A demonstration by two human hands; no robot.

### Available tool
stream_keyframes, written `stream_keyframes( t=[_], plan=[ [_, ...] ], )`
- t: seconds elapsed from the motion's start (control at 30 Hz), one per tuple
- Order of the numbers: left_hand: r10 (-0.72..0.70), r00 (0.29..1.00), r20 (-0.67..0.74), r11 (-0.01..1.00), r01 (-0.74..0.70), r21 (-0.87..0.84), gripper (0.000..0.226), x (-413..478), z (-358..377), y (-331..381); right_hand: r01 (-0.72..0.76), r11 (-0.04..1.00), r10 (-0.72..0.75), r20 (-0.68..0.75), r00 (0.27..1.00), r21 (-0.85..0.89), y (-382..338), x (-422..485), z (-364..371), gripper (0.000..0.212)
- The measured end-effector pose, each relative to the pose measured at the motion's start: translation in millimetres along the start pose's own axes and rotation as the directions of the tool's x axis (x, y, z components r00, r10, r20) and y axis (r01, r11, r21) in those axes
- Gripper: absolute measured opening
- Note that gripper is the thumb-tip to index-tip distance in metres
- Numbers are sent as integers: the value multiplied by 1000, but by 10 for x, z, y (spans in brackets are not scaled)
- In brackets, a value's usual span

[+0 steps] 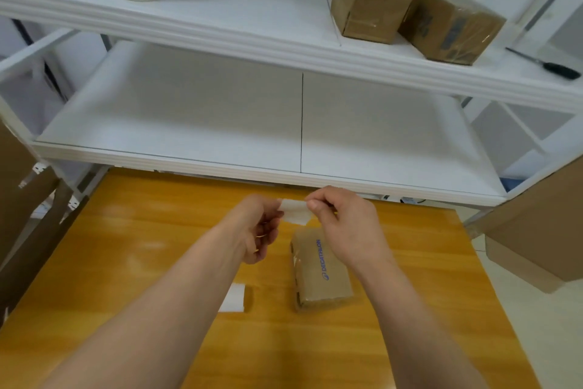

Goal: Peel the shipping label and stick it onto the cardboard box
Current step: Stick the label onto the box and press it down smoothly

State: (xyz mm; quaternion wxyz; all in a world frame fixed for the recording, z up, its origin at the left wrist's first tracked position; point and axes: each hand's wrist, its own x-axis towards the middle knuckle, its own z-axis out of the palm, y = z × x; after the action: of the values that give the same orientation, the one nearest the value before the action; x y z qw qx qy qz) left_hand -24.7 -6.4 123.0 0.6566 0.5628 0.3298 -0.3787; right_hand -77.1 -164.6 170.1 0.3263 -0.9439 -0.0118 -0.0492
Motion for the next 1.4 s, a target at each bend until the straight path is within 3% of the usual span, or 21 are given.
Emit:
stream_keyframes(
  t=[0.1,0.23,0.47,0.63,0.77,0.9,1.4],
  plan=[
    [45,998,-43,998,-47,-35,8,-56,77,-9,-10,1000,10,48,999,8,18,-50,-71,14],
    [193,977,-91,981,-194,-5,9,-106,148,-11,-101,983,86,102,991,150,72,-99,-157,10],
    [403,915,-35,909,-396,129,8,-250,262,-9,-321,921,346,-86,934,223,343,-61,-246,17],
    [443,896,21,880,-440,180,21,-357,356,-56,-432,810,457,35,889,397,414,-59,-336,28],
    [453,891,31,871,-450,198,12,-434,464,-119,-469,733,468,134,873,493,432,-98,-399,27],
    [464,886,18,861,-456,225,6,-468,550,-206,-492,726,454,203,867,480,487,-146,-458,19],
    [642,762,-84,736,-582,346,4,-509,1065,-433,-474,761,423,215,880,443,932,-188,-624,11]
  ],
)
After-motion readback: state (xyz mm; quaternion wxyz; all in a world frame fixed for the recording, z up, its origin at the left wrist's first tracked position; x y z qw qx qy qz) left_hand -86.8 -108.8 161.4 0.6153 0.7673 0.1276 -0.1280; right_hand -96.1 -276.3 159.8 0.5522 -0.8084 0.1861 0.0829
